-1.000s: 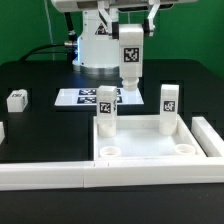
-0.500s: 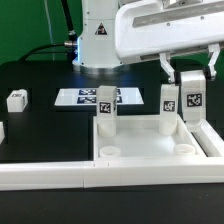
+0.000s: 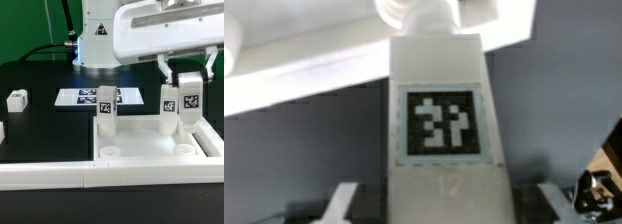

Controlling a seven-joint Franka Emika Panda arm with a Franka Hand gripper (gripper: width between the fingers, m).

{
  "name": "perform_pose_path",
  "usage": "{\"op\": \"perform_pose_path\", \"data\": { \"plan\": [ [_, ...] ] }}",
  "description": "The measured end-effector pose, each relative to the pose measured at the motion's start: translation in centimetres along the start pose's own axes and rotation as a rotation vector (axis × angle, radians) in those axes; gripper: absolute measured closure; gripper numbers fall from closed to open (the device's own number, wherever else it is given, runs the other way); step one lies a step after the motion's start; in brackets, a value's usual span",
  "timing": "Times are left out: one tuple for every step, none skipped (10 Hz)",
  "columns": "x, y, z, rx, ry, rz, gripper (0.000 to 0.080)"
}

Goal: Assemble square table

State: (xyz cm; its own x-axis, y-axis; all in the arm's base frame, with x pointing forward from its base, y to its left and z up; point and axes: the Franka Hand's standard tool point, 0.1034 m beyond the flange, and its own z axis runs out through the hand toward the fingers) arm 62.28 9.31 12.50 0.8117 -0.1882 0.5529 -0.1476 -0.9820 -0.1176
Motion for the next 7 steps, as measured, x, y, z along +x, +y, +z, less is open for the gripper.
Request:
{"op": "perform_pose_path", "data": {
  "plan": [
    [0.0,0.3,0.3,-0.014,0.005,-0.018,0.0508],
    [-0.6,0.1,0.8,-0.016,0.001,-0.022,0.0508],
    [-1.4,-0.4,1.3,-0.014,-0.008,-0.030,0.0508],
    [-1.5,-0.4,1.5,-0.016,-0.006,-0.036,0.0508],
    [-1.3,-0.2,1.6,-0.018,-0.001,-0.038,0.0508],
    [-1.2,-0.5,1.7,-0.015,0.001,-0.041,0.0508],
    [-1.0,-0.5,1.8,-0.016,0.003,-0.043,0.0508]
  ]
}}
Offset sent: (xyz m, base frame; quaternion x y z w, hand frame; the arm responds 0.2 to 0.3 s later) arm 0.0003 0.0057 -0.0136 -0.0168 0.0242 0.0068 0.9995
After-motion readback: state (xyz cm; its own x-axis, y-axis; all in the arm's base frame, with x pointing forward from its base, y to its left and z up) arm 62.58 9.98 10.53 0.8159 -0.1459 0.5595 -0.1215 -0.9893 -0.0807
